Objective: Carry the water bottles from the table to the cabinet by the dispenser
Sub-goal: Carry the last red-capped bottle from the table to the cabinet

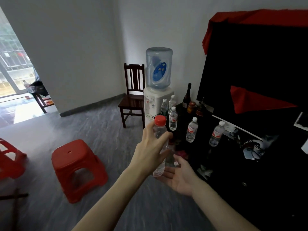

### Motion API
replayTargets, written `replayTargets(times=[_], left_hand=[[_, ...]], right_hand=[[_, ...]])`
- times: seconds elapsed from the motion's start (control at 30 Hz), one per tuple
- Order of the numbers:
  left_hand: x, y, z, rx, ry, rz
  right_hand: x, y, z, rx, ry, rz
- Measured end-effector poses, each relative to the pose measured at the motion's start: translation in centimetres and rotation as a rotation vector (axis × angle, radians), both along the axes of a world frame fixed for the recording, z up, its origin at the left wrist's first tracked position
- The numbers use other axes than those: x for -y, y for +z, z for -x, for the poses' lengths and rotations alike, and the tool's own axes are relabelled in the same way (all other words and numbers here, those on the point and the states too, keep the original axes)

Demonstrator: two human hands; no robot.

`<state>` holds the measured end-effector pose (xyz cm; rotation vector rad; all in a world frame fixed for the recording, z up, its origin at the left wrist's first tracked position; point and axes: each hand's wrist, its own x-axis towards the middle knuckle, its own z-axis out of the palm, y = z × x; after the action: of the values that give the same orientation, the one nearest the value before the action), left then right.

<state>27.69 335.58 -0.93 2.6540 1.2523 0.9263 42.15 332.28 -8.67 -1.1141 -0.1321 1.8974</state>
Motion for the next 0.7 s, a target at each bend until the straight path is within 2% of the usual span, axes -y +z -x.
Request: replayTargets(times=[0.4, 0.6, 0.7], left_hand=[[-20.9, 0.8, -3.1, 0.044, -0.142, -0.034], [-28.6, 0.7, -6.5, -0.004, -0.254, -0.020], [-32.5, 0.8, -8.1, 0.059, -0.283, -0.016]], right_hand=[[-19.3, 0.8, -3.0, 0.018, -0.125, -0.004], [-25.3, 1.0, -5.7, -0.003, -0.201, -0.001], [-28.2, 1.6, -7.9, -0.012, -0.231, -0.031]])
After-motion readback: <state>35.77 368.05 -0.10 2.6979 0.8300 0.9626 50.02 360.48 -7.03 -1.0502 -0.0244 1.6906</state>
